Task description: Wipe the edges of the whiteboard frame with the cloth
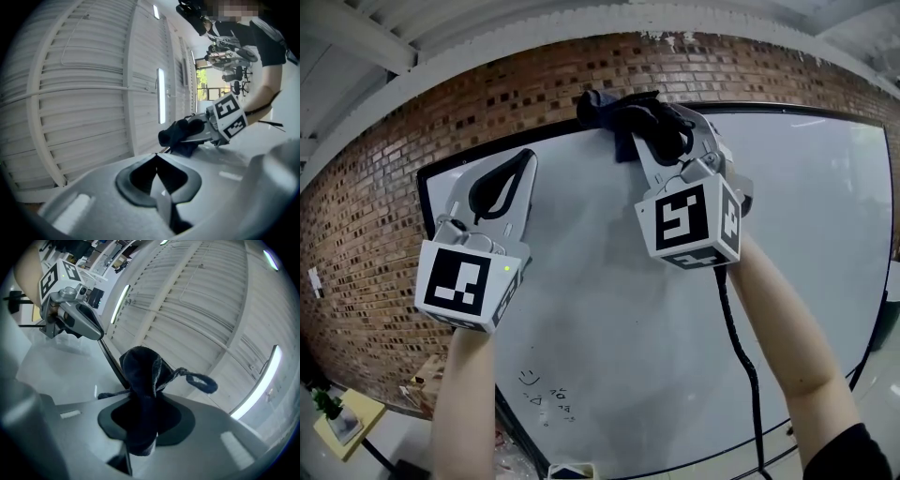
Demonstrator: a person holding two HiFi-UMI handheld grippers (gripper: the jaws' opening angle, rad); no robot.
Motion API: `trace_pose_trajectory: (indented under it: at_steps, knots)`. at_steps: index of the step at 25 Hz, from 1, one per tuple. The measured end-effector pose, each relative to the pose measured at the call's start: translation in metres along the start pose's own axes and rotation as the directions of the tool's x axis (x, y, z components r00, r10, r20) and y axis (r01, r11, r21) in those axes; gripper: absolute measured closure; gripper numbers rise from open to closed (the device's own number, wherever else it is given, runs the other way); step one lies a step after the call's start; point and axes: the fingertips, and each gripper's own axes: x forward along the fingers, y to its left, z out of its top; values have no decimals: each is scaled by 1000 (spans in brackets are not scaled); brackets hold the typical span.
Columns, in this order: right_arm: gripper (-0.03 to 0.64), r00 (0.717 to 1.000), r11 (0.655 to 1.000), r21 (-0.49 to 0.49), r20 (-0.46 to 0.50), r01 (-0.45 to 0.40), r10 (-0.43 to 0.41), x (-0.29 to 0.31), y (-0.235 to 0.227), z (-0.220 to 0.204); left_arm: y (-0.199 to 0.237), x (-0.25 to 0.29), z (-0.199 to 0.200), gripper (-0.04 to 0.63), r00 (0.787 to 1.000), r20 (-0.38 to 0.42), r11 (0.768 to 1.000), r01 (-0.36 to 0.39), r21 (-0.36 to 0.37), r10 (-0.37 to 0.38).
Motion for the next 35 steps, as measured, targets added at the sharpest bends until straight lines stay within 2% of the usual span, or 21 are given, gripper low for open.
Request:
trace_pose_trajectory:
  at_steps: [2,5,11,13,15,20,24,29,31,35]
  knots:
    - [534,1000,1000,-14,-6,-3,3,-1,2,-2,-3,3,1,592,1000,12,1000,24,-7,-24]
    - [534,1000,999,-38,-20,-9,8,-2,1,-6,-4,9,9,592,998,36,996,52,-69,-50]
    - [534,999,996,-85,-41,-22,18,-5,-11,-19,-19,23,26,592,994,74,995,85,-59,-81]
    - [534,999,996,-89,-47,-14,10,-8,-19,-24,-23,27,32,592,993,74,995,98,-24,-96]
    - [534,999,994,-106,-54,-11,6,-11,-26,-30,-27,32,34,592,993,70,996,94,-4,-94]
    - [534,998,994,-109,-63,-21,14,-23,-58,-58,-53,56,46,592,997,40,998,62,-10,-62]
    - [534,999,995,-99,-33,-35,32,-33,-87,-82,-80,82,51,592,999,8,999,48,-9,-48]
    - [534,1000,993,-116,-1,-30,30,-43,-122,-114,-117,117,58,592,999,7,998,50,-30,-50]
    - [534,1000,993,-114,4,-21,22,-48,-132,-127,-133,126,56,592,998,-5,998,61,-14,-61]
    - [534,1000,993,-119,17,-16,18,-61,-149,-151,-160,139,59,592,997,-47,994,68,82,-65]
